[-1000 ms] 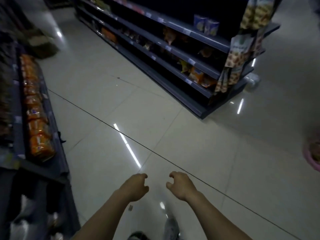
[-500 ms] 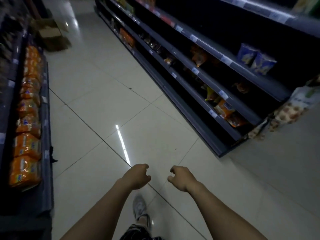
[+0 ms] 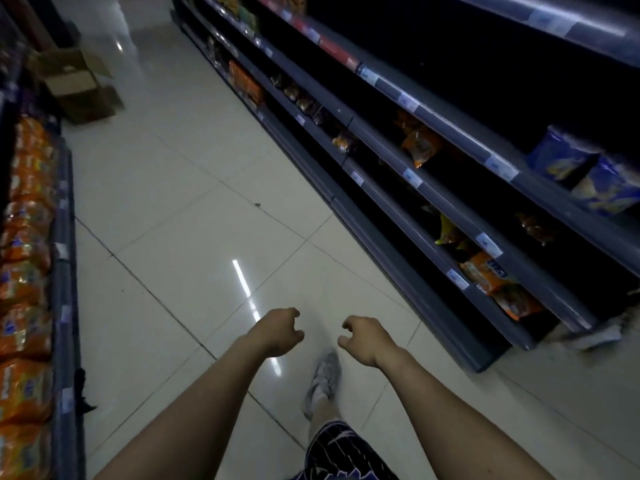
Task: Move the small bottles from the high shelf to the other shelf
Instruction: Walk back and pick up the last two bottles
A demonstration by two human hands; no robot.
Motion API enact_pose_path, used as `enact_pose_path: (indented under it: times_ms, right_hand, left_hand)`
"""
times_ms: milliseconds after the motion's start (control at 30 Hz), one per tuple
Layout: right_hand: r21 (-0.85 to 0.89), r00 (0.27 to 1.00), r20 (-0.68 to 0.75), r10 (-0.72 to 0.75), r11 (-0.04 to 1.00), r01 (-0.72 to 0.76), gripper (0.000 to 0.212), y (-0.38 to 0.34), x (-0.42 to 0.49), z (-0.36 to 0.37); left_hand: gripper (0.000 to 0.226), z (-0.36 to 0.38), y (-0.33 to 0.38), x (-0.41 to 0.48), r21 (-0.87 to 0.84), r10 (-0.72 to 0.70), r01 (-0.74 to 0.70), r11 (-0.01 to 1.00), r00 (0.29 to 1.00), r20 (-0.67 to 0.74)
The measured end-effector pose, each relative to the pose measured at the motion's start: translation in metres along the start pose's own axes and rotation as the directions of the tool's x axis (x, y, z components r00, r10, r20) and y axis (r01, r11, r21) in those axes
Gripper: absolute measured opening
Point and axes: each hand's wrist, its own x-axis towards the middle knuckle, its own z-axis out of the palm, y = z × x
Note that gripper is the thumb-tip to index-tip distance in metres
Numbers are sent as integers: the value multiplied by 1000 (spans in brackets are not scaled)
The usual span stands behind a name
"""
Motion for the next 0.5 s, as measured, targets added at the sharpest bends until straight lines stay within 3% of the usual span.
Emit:
enact_pose_path:
  times_ms: [267,400,500]
  right_hand:
    - [111,982,-188,-19,993,40,60,-42,156,-176]
    - [156,918,-396,6,986,62,50,-61,203,-291]
    - [162,843,-538,9,982,93,47,-73,232,-380]
  left_hand:
    - [57,-157,61,172,-34,64,-69,997,990,-122]
    - [48,-249,117,247,-65,165,-194,979,938,-306]
    - [24,-319,166,301,-6,286,-313,950,874,-394]
